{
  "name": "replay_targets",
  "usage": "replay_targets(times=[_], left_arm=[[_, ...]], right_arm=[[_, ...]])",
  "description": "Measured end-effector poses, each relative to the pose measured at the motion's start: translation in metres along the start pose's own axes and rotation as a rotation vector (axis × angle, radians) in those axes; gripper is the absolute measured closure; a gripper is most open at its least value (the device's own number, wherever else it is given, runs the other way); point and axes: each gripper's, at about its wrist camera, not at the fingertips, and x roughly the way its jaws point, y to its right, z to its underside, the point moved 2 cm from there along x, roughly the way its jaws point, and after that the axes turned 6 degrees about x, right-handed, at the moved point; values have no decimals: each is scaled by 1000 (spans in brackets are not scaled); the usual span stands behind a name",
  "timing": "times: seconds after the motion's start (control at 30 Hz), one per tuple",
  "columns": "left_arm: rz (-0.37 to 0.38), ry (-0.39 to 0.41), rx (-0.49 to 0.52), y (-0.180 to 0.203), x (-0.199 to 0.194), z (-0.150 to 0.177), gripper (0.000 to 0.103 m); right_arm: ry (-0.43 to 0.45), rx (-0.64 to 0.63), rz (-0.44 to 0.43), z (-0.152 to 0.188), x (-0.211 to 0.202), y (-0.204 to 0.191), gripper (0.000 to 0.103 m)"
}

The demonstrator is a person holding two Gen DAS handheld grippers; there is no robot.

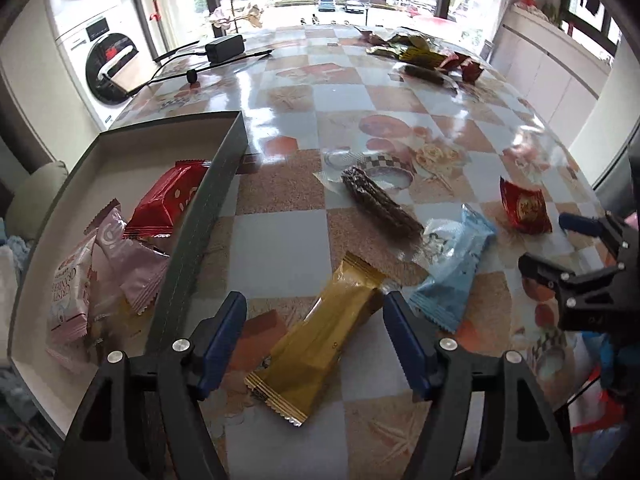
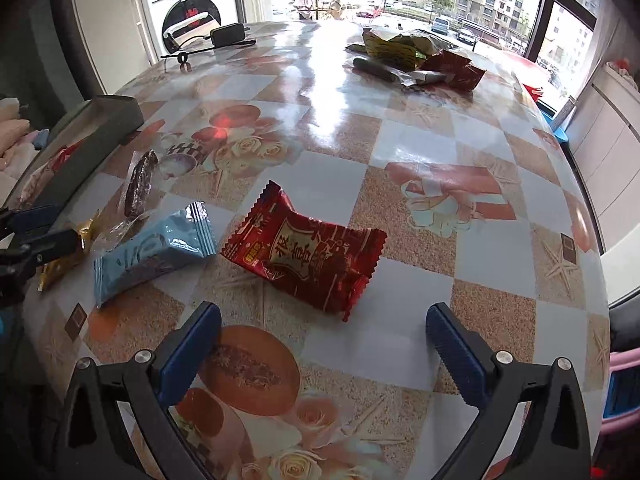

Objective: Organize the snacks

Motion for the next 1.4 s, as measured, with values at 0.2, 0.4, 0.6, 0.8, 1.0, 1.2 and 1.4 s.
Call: replay_targets(times=[0.2,0.4,0.6,0.8,1.0,1.2,1.4], left_arm=[[11,-44,90,7,9,9,24],[48,-25,64,7,19,3,16],[2,-12,-33,1,24,-2,12],[-29,-41,-88,-4,29,-10,12],[4,-41,-41,2,22,2,12],[13,-58,-36,10,21,0,19],[59,-41,50,33,10,-1,78]], right_arm=[[-46,-77,-5,-9,-1,5,0],[-64,-244,-14,-27,6,-16,0],[-126,-154,-47,-45,29,-13,0],[-150,33,31,-51,30,21,0],[-107,-24,6,-38,23,23,0],[-125,-28,14,-45,26,16,0],[-121,-71,-14,-41,12,1,58]])
